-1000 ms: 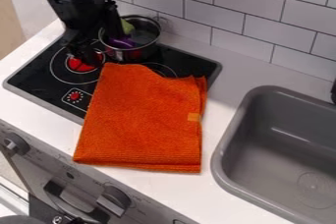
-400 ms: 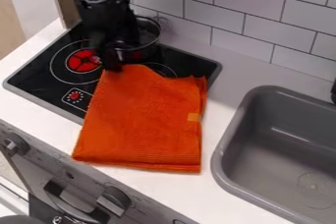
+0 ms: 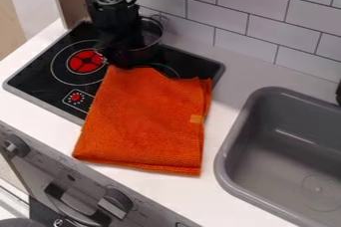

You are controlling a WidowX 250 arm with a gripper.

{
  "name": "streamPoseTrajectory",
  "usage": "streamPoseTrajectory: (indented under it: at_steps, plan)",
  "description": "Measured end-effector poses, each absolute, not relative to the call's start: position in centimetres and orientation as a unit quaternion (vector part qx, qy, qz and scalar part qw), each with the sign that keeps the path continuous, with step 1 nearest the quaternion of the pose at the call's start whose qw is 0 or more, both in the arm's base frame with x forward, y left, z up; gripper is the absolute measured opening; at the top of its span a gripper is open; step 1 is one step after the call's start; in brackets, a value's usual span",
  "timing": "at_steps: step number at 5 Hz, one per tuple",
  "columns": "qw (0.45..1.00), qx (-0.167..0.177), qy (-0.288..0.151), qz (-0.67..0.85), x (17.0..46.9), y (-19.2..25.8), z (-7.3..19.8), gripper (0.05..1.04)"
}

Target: Move the silver pot to the bottom part of the burner

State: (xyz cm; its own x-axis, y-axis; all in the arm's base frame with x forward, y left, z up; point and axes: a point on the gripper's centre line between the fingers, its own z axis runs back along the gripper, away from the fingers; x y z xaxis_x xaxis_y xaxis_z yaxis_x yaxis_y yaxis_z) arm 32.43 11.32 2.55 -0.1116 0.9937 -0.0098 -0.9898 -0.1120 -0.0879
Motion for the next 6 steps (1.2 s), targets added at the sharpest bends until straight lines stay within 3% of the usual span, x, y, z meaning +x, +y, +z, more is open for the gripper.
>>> streamPoseTrajectory:
  at_steps: [1,2,4,5,6]
  plan:
    - [0.67,-0.034,-0.03,0.741,32.5,11.3,2.5,0.191]
    - [0.682,-0.032,-0.025,0.73,32.2,11.5,2.7,0.08]
    - [0.734,-0.067,-0.087,0.67,31.2,12.3,5.6,0.056]
    - [0.726,-0.084,-0.108,0.674,29.9,14.4,7.2,0.056]
    - [0.739,-0.082,-0.078,0.664,27.6,16.4,7.3,0.056]
